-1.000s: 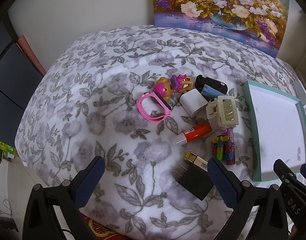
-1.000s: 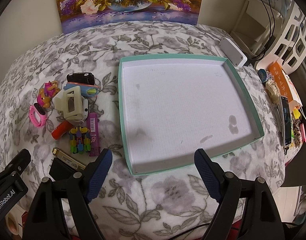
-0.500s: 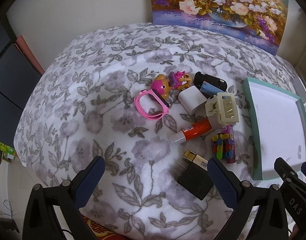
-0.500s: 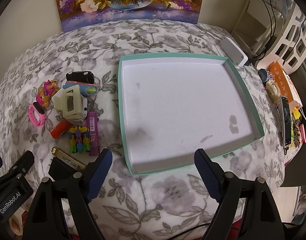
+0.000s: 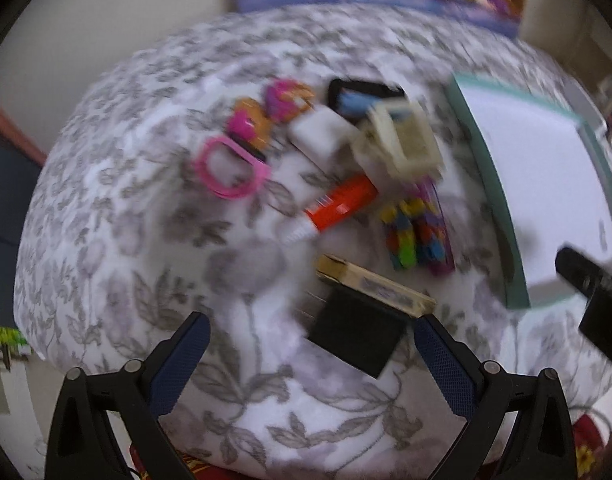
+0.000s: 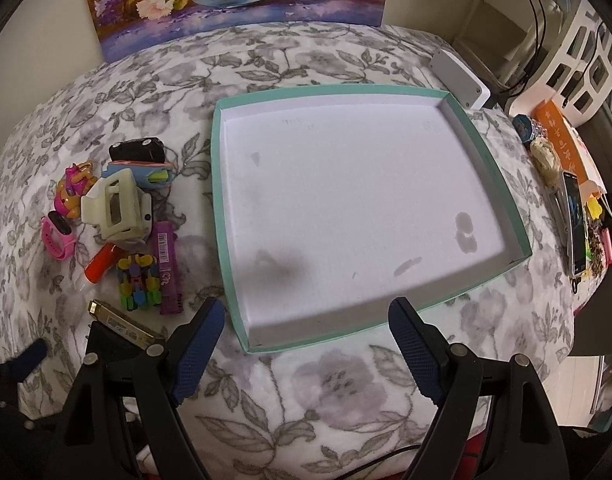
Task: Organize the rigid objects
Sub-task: 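Grasp the black charger with the left gripper, then lift the black charger with the left gripper while the right gripper grasps the gold harmonica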
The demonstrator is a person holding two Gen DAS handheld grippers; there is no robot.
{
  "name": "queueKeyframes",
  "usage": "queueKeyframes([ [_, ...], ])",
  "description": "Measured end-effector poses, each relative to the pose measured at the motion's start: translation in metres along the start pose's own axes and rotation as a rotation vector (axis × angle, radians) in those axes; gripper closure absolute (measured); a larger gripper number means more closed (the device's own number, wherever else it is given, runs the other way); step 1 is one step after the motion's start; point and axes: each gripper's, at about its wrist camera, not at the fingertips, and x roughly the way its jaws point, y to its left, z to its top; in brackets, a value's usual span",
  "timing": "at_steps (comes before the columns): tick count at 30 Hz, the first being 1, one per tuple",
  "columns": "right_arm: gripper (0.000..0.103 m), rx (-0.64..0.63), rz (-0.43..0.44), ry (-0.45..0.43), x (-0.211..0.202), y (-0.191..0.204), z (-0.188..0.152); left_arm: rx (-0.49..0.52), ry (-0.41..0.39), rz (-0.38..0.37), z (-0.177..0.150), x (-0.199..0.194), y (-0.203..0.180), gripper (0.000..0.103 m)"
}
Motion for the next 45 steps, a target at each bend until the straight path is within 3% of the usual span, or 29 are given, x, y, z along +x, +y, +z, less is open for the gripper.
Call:
queueKeyframes([
  [5, 0.018, -0.005, 0.000, 0.004, 0.002, 0.003, 0.002, 0.057, 0.058, -0.037, -0.002, 0.014, -0.013, 0.017],
  [9, 0.018, -0.009, 0.000, 0.006, 0.002, 0.005, 0.001, 0.069, 0.073, -0.064, -0.004, 0.019, -0.017, 0.035],
  [12, 0.018, -0.009, 0.001, 0.007, 0.002, 0.007, 0.002, 0.075, 0.081, -0.071, -0.007, 0.023, -0.020, 0.043],
  [19, 0.018, -0.018, 0.012, 0.014, 0.003, 0.018, -0.001, 0.019, 0.079, -0.113, -0.005, 0.020, 0.001, 0.043],
  [22, 0.018, -0.025, 0.031, 0.017, 0.003, 0.025, -0.001, -0.058, 0.067, -0.125, -0.003, 0.018, 0.021, 0.043],
  [34, 0.018, -0.038, 0.193, 0.111, 0.017, 0.075, -0.013, -0.387, 0.019, -0.026, -0.006, 0.022, 0.128, 0.043],
  [45, 0.018, 0.102, 0.251, 0.178, 0.050, 0.111, -0.016, -0.415, 0.035, -0.025, -0.011, 0.029, 0.135, 0.043],
])
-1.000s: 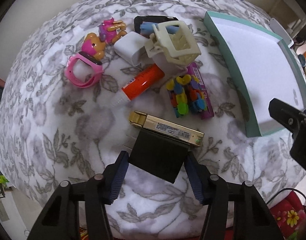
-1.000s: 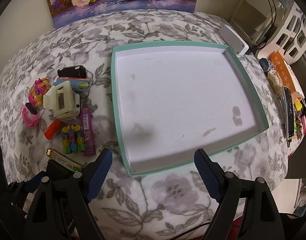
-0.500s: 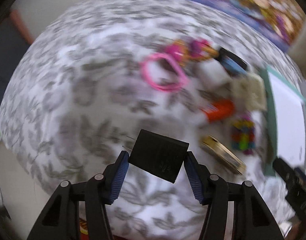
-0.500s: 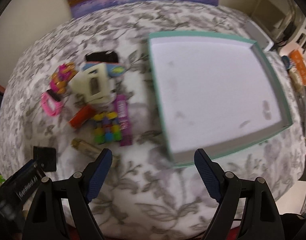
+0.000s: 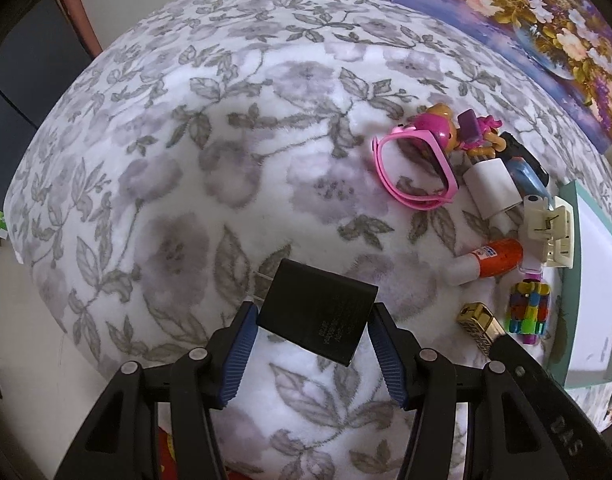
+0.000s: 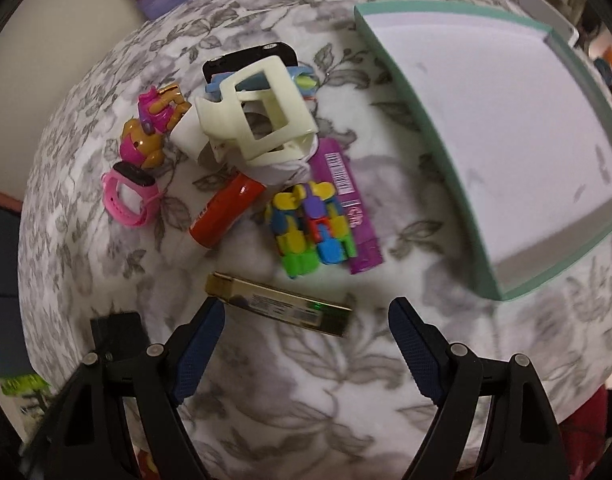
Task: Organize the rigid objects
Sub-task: 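Lift the black charger with the left gripper while the right gripper grasps the gold harmonica, then carry the gold harmonica into the white tray and open the right gripper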
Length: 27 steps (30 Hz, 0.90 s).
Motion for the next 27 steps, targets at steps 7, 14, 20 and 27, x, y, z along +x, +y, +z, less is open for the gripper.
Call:
queueKeyframes([
  [7, 0.018, 0.050, 0.004, -0.013, 0.014, 0.015, 0.004, -0.033, -0.009, 0.014, 0.006, 0.003, 0.014, 0.043],
  [14, 0.018, 0.039, -0.075, -0.032, 0.028, 0.042, 0.001, -0.031, -0.009, 0.008, 0.005, 0.004, 0.018, 0.043],
  [20, 0.018, 0.033, -0.111, -0.050, 0.035, 0.056, 0.001, -0.019, 0.000, 0.013, 0.005, 0.007, 0.017, 0.043],
  [27, 0.018, 0.015, -0.127, -0.058, 0.037, 0.061, -0.003, -0.007, 0.004, 0.021, 0.005, 0.010, 0.014, 0.043],
])
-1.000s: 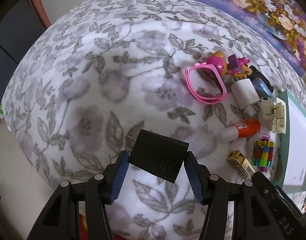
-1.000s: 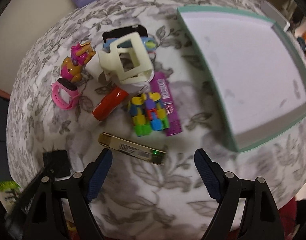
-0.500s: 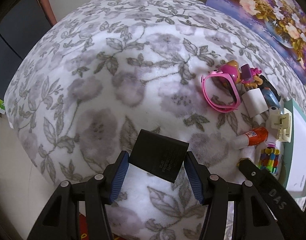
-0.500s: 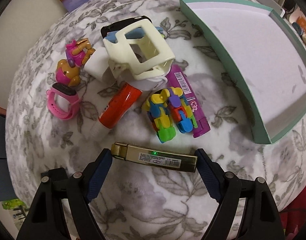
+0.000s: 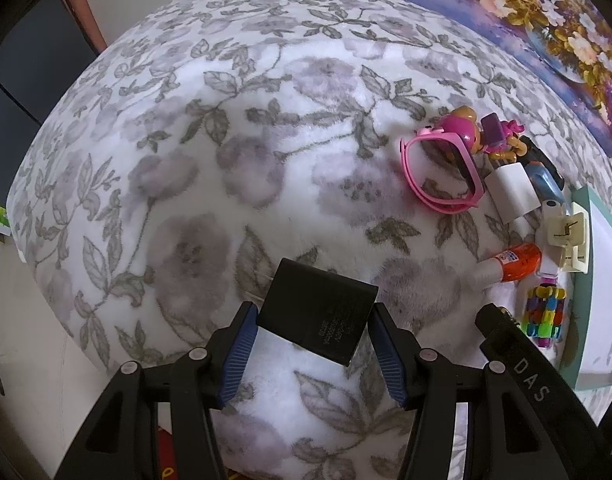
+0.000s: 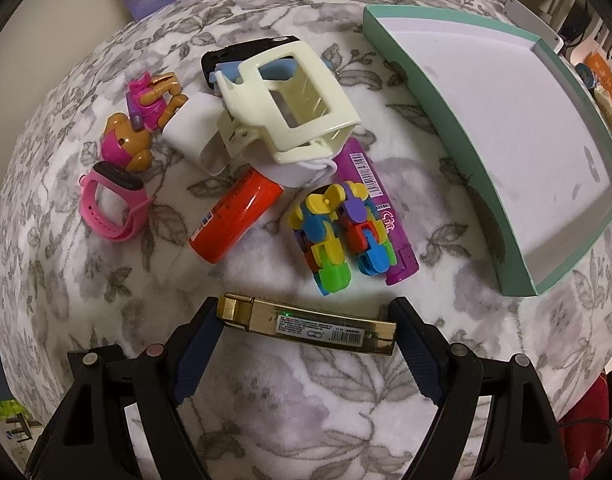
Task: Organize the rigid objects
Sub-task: 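Carry the gold harmonica into the white tray and open the right gripper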
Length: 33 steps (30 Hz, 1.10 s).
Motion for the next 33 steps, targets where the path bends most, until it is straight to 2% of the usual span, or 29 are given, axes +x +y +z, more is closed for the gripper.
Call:
queueKeyframes([
  [5, 0.019, -0.009, 0.010, 0.009, -0.005, -0.006, -0.008, 0.010, 0.001, 0.003, 0.000, 0.000, -0.001, 0.043],
  [12, 0.019, 0.014, 0.035, 0.049, -0.006, -0.031, 0.004, 0.025, -0.001, 0.005, -0.001, -0.001, -0.006, 0.043],
  [15, 0.019, 0.008, 0.042, 0.023, -0.019, -0.043, 0.014, 0.029, -0.008, 0.000, -0.002, -0.003, -0.010, 0.043],
  [19, 0.019, 0.000, 0.047, -0.055, -0.046, -0.064, 0.029, 0.035, -0.025, -0.007, -0.004, -0.009, -0.018, 0.043],
  [25, 0.019, -0.004, -0.017, -0.162, -0.069, -0.096, 0.054, 0.052, -0.055, -0.043, -0.004, -0.023, -0.040, 0.043],
  [33, 0.019, 0.036, -0.101, -0.165, -0.061, -0.142, 0.080, 0.160, -0.047, -0.069, 0.002, -0.035, -0.096, 0.045],
])
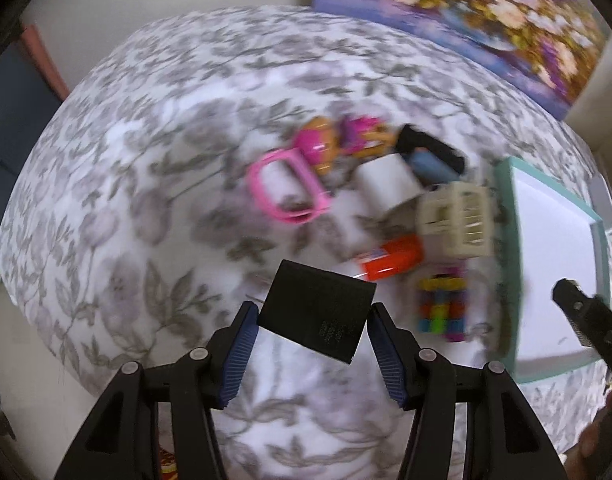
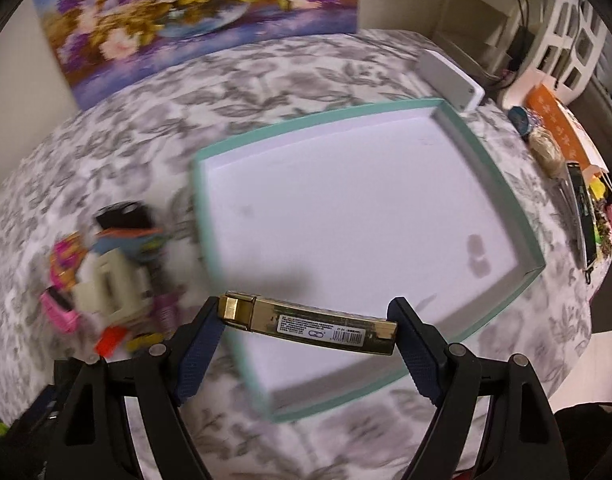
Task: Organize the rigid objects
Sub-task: 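Carry the gold harmonica into the white tray and open the right gripper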
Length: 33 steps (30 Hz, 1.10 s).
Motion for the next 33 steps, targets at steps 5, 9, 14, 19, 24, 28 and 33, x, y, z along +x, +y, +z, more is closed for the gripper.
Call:
queueKeyframes([
  [5, 0.019, 0.054, -0.019, 0.027, 0.017, -0.029, 0.014, 0.092, -0.008, -0.032, 0.013, -0.006, -0.047, 0.049],
  [9, 0.019, 0.088, -0.008, 0.040, 0.023, -0.049, 0.021, 0.142, -0.008, -0.054, 0.019, -0.004, -0.079, 0.049],
  [14, 0.019, 0.153, 0.006, 0.054, 0.027, -0.069, 0.032, 0.159, -0.028, -0.097, 0.028, -0.013, -0.102, 0.049],
  [19, 0.019, 0.182, 0.009, 0.065, 0.030, -0.084, 0.041, 0.208, -0.067, -0.101, 0.038, -0.021, -0.131, 0.050],
  [24, 0.019, 0.211, -0.014, 0.075, 0.038, -0.103, 0.050, 0.247, -0.070, -0.135, 0.046, -0.020, -0.164, 0.050],
  [28, 0.019, 0.224, -0.026, 0.078, 0.044, -0.113, 0.056, 0.279, -0.079, -0.153, 0.049, -0.017, -0.189, 0.050],
  [33, 0.019, 0.227, -0.040, 0.084, 0.053, -0.123, 0.061, 0.300, -0.074, -0.186, 0.055, -0.006, -0.217, 0.050],
])
